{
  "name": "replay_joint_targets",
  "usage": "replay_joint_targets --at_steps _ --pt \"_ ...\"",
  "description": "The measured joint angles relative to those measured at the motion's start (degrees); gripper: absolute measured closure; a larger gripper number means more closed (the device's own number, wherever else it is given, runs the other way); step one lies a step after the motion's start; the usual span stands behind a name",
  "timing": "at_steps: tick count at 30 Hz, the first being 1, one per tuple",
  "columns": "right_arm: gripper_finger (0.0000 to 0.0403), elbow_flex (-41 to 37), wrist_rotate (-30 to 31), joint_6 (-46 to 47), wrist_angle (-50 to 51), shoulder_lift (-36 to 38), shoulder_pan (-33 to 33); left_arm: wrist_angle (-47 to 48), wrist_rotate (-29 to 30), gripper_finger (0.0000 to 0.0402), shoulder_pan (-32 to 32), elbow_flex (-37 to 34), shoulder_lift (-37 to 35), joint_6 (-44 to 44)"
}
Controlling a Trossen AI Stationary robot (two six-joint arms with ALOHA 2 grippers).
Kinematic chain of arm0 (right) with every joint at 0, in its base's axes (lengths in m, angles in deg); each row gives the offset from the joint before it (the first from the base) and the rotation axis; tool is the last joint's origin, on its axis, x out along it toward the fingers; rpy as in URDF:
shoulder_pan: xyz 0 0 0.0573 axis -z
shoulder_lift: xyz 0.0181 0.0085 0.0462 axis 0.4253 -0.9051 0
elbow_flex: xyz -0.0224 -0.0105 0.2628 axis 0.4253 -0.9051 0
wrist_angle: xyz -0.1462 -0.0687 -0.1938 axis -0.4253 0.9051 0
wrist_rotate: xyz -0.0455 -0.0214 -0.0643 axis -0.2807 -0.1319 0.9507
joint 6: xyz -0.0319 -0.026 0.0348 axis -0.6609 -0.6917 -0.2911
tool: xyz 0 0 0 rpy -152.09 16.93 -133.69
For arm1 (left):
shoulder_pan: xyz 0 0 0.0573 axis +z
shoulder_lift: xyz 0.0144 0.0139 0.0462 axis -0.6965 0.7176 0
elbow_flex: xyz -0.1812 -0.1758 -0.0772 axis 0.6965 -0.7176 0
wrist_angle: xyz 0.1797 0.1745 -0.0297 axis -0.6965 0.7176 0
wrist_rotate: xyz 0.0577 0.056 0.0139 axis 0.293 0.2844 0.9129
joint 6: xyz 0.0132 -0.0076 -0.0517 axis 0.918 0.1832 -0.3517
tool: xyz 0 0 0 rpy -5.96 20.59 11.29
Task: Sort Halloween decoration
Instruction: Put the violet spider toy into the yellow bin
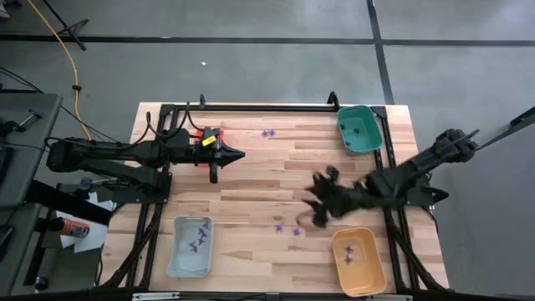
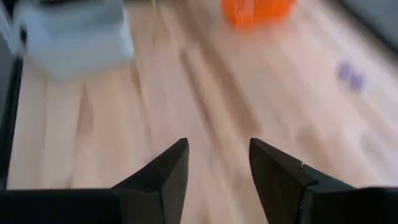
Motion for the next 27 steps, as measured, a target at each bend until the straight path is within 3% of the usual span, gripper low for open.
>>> replay_joint_targets --at_steps 6,14,20,27 --pt "0.0297 -1.21 -13.24 -20.33 -23.88 -0.34 14.03 -0.05 -0.35 0.0401 0.0 -0.01 -1.63 0.43" --pt "0.0395 -14.33 -32.74 -16.85 -46.91 0.52 25.28 -0.15 -0.36 0.0401 0.0 -0.01 -4.09 3.16" --pt "0.04 -21.07 -33.7 -12.83 -65.61 0.34 28.5 -0.65 0.19 0.0401 0.0 -0.01 -4.24 6.12" --pt "0.0402 -17.24 -35.49 -18.69 -66.92 0.36 31.7 -0.81 0.41 0.0401 0.0 -0.01 -3.94 7.07"
